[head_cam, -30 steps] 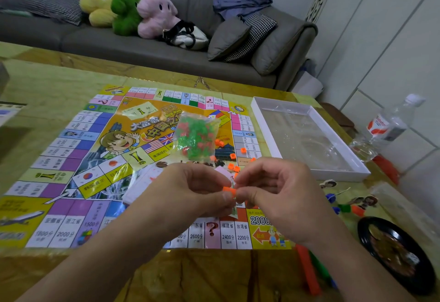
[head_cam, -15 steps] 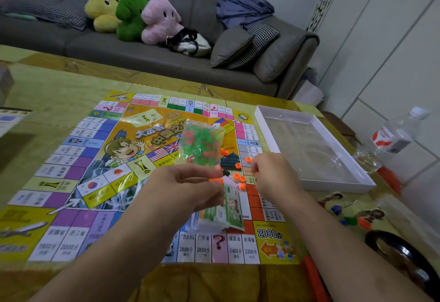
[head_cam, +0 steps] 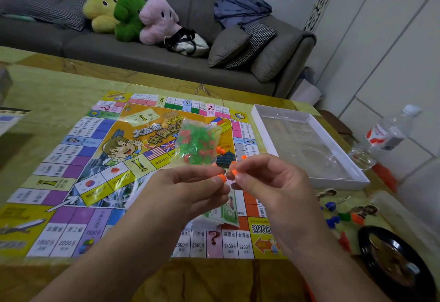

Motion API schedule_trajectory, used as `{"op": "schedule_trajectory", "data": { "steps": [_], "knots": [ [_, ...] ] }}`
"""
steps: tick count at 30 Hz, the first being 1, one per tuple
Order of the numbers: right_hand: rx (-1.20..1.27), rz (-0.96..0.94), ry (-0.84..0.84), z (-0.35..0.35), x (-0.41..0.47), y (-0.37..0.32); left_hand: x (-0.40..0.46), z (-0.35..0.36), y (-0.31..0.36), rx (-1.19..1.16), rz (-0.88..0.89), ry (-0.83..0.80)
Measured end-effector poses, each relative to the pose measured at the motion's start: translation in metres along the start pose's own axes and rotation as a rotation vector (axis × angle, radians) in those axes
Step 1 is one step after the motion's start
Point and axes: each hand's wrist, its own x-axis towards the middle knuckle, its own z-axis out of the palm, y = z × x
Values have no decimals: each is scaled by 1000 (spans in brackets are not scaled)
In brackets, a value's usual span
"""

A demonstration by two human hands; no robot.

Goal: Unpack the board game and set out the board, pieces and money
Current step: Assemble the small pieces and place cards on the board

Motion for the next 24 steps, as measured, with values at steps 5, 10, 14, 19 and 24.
{"op": "schedule_trajectory", "data": {
  "steps": [5, 10, 14, 19, 24],
  "knots": [
    [167, 16, 34, 5, -9, 1, -7, 8, -4, -69, -17, -55],
    [167, -2, 47, 10, -12, 0, -12, 13, -10, -170, -87, -35],
    [209, -20, 97, 14, -12, 2, -14, 16, -12, -223, -73, -22],
    [225, -9, 101, 16, -12, 3, -17, 17, -12, -228, -70, -12],
    [317, 45, 69, 17, -12, 5, -20, 18, -12, -224, -125, -9]
  ]
}}
